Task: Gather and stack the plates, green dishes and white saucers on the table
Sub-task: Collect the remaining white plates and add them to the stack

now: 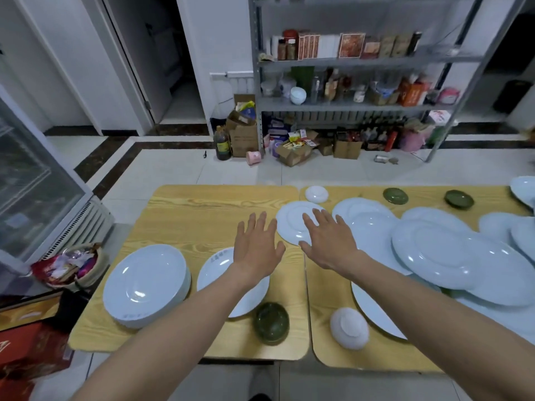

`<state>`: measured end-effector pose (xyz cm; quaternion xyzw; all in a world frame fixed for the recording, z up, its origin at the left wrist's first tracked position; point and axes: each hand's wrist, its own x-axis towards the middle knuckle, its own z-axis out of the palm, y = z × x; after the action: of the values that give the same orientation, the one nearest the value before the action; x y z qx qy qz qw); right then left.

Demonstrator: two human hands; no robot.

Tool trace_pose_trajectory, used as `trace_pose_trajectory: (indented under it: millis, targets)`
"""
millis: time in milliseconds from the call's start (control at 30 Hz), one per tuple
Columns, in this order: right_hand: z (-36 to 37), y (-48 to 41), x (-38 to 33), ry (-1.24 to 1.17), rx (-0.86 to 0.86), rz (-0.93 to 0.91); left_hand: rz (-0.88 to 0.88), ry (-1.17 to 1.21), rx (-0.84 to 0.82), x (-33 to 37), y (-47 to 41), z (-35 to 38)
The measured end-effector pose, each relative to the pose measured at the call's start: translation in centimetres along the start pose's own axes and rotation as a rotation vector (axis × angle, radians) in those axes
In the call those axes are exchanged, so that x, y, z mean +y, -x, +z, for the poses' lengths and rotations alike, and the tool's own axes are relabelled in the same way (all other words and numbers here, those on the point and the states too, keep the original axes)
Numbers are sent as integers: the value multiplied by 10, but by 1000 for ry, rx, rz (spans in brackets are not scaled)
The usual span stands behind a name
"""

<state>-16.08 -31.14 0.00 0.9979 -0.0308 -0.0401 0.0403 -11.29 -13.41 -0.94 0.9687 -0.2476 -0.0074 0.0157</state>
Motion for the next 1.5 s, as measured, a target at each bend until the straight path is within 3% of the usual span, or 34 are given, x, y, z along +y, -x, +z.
trace_pose_trajectory:
  millis: [467,667,867,1233,1500]
  targets:
    - [23,-72,25,-7,-62,82,132,28,-39,-6,-100,26]
    - [35,-102,37,-115,-77,120,111,119,-112,-5,-126,36]
    - [58,-135,56,-334,-126,217,-138,519,-197,-1,-159,53]
    - [113,-197,91,-899,-285,684,-479,711,-328,6,-223,106]
    - [136,-213,87,-906,-290,727,-722,760,-386,-4,-244,130]
